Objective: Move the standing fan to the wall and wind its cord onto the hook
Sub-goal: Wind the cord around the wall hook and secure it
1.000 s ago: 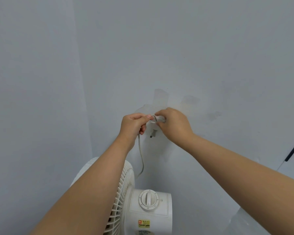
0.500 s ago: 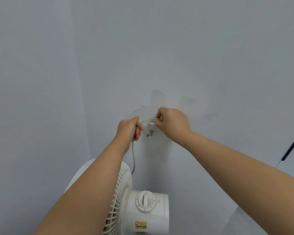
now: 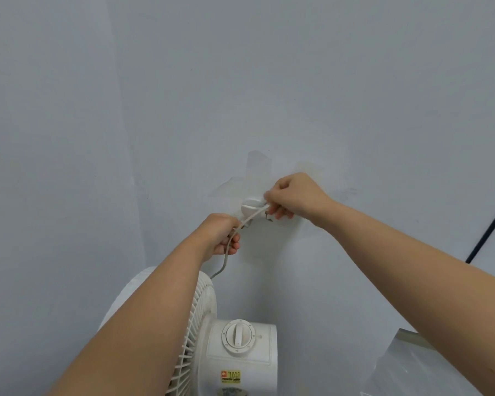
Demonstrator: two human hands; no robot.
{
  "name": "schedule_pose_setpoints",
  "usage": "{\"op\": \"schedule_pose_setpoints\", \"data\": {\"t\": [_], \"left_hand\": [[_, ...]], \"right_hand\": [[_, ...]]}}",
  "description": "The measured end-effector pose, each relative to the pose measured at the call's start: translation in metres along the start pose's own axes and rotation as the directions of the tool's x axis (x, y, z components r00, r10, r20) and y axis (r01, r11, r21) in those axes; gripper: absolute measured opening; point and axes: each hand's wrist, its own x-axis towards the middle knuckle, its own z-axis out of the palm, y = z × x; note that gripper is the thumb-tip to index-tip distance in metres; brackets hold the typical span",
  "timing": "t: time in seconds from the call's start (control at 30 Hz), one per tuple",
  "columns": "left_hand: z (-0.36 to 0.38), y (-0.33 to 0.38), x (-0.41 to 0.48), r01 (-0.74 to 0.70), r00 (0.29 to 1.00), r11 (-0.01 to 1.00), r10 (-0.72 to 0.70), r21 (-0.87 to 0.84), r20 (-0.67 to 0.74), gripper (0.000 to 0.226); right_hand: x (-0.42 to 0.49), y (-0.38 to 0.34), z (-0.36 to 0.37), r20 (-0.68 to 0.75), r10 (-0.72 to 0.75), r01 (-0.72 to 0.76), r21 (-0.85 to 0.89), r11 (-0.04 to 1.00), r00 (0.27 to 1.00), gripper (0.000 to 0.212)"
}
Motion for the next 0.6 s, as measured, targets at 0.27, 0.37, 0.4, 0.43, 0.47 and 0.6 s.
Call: {"op": "schedule_pose_setpoints", "data": {"t": [0.27,0.37,0.4,0.43,0.47,0.6], "left_hand": [[0.002,-0.003,-0.005,-0.009,0.994,1.0,0.007,0.018,0.107,0.005],[0.0,-0.003,-0.002,-0.111,0.993,0.993,0.11,-0.032,-0.036,0.021],[0.0,-0.003,-0.001,-0.144,0.988,0.989,0.143,-0.017,-0.065,0.023],[0.0,-0.003,0.0,-0.173,0.982,0.985,0.173,0.015,-0.074,0.024],[0.0,-0.004,0.0,-0.196,0.977,0.979,0.199,0.05,-0.072,0.024],[0.003,-0.007,0.004,-0.249,0.962,0.959,0.261,0.132,-0.082,0.02]], "right_hand": [[-0.006,0.018,-0.003,-0.268,-0.137,0.068,-0.251,0.966,0.954,0.008],[-0.01,0.025,-0.008,-0.289,-0.196,0.087,-0.352,0.932,0.937,0.006],[-0.012,0.028,-0.009,-0.288,-0.204,0.084,-0.38,0.921,0.936,0.009],[-0.013,0.031,-0.009,-0.29,-0.214,0.086,-0.397,0.914,0.933,0.011],[-0.014,0.034,-0.009,-0.295,-0.224,0.089,-0.408,0.909,0.929,0.013],[-0.022,0.049,-0.01,-0.263,-0.299,0.104,-0.567,0.817,0.917,0.011]]}}
